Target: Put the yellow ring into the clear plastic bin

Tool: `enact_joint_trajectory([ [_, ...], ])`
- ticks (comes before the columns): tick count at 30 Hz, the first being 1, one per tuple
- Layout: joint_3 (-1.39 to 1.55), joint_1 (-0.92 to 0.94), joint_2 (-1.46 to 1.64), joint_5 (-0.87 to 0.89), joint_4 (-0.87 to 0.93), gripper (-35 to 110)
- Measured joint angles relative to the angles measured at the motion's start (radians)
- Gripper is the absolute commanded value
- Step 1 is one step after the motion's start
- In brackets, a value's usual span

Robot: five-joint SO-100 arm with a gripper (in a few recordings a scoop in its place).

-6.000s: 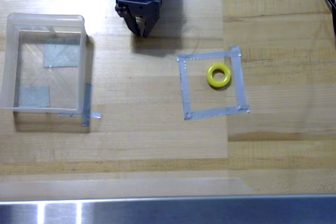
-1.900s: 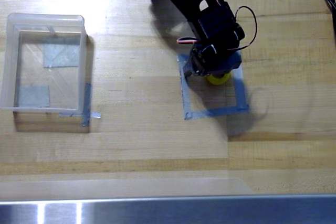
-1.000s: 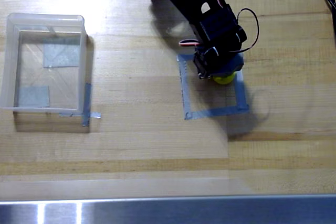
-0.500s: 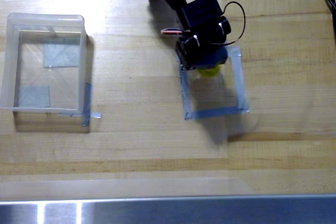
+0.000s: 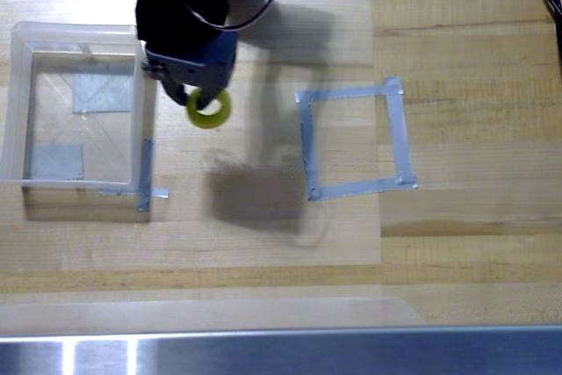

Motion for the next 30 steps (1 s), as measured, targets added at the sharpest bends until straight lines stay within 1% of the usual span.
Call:
enact_joint_trajectory([
  [2,0.000,0.130,0.002,-0.034,0.000,2],
  [5,0.000,0.270,0.002,-0.067,0.000,2],
  [10,0.000,0.407,-0.032,-0.078,0.000,2],
  [14,0.000,0.446,-0.109,-0.078,-0.025,2],
  [23,0.000,0.437,-0.314,-0.078,-0.285,2],
  [30,0.000,0.439,-0.431,-0.078,-0.376,2],
])
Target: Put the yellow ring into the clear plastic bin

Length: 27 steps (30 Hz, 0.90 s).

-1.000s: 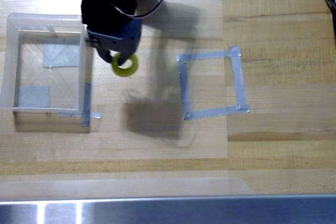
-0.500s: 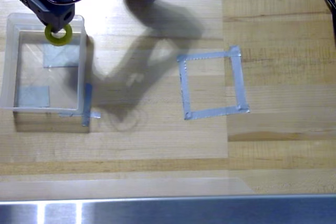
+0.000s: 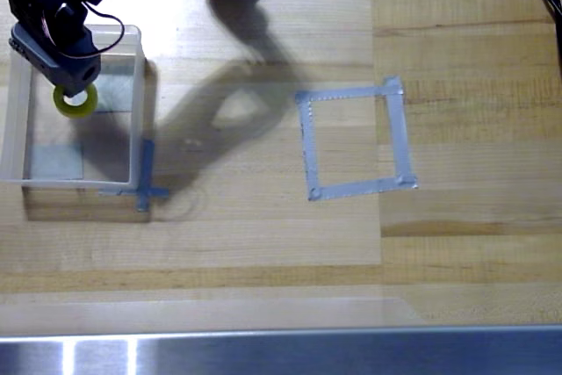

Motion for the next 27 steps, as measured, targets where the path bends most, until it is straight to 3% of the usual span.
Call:
enact_joint_trajectory([
  [18,0.000,0.000,-0.164,-0.003,-0.186,3],
  [27,0.000,0.000,-0.164,-0.020,-0.195,3],
])
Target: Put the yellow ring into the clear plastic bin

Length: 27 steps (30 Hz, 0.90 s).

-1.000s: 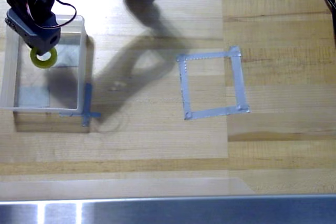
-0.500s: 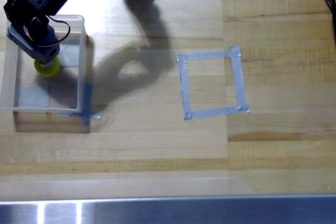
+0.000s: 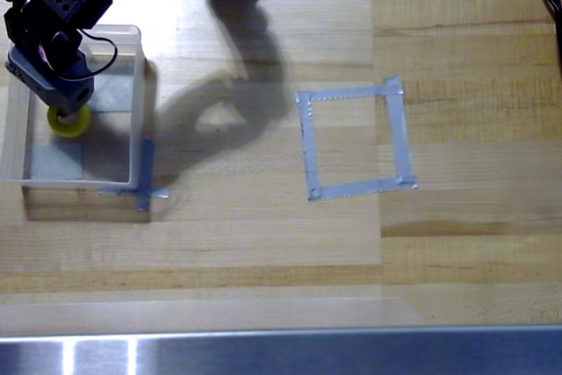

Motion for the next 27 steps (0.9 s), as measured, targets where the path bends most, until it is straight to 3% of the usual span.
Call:
enact_joint_trajectory([
  [16,0.009,0.000,-0.026,0.000,0.000,4],
  [27,0.012,-0.008,-0.035,0.008,0.000,18],
])
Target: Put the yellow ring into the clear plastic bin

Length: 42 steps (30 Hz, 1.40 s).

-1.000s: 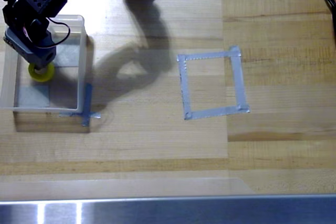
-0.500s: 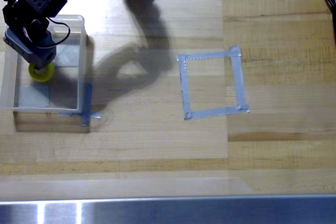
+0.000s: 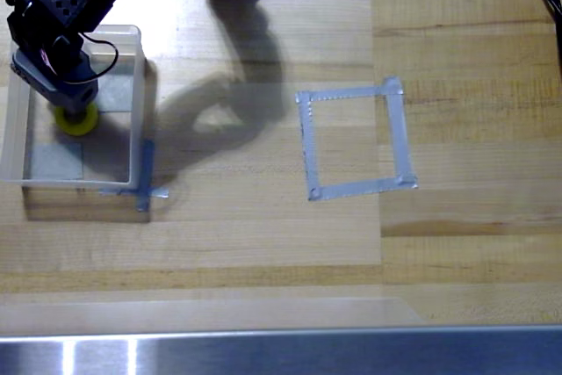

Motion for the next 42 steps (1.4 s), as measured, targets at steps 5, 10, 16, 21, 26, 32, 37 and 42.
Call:
enact_joint_trajectory([
  [5,0.000,-0.017,0.000,0.000,0.000,18],
  [10,0.000,-0.048,0.054,0.000,0.000,18],
  [16,0.000,-0.078,0.196,0.000,0.005,18],
  [21,0.000,-0.121,0.318,0.000,0.017,18],
  [26,0.015,-0.210,0.460,0.005,0.109,13],
  [32,0.078,-0.333,0.600,0.005,0.241,-1],
  [37,0.150,-0.393,0.724,0.005,0.305,1],
  [42,0.242,-0.449,0.831,0.005,0.331,0],
])
